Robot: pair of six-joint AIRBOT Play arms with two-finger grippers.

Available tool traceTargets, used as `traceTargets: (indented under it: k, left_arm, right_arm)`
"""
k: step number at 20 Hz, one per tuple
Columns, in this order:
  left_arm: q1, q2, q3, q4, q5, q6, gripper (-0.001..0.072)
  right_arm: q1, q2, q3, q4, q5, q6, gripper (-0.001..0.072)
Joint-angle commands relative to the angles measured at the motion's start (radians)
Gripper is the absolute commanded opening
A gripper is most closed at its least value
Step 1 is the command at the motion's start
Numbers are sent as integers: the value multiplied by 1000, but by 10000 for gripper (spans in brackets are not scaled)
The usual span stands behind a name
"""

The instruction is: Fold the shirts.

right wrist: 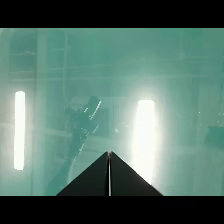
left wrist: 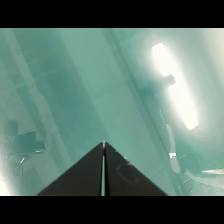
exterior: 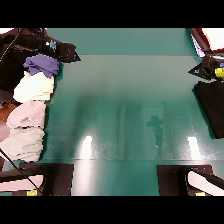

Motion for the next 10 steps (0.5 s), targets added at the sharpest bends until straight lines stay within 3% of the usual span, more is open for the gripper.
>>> traceTargets:
  k: [1, 5, 6, 7, 8, 10]
  left_arm:
    - [0, 0, 0, 0, 0, 0, 27]
    - [0, -1, 0, 21, 63, 30, 28]
    - [0, -1, 0, 98, 111, 34, 68]
    - [0, -3, 0, 204, 159, 29, 357]
    - [2, -9, 0, 344, 214, -35, 600]
    - [20, -39, 0, 596, 268, -121, 616]
  right_arm:
    - [1, 0, 1, 0, 0, 0, 14]
    - [1, 0, 1, 0, 0, 0, 13]
    - [1, 0, 1, 0, 0, 0, 14]
    - [1, 0, 1, 1, 0, 0, 14]
    - [1, 0, 1, 1, 2, 0, 14]
    - [1, 0, 1, 1, 5, 0, 13]
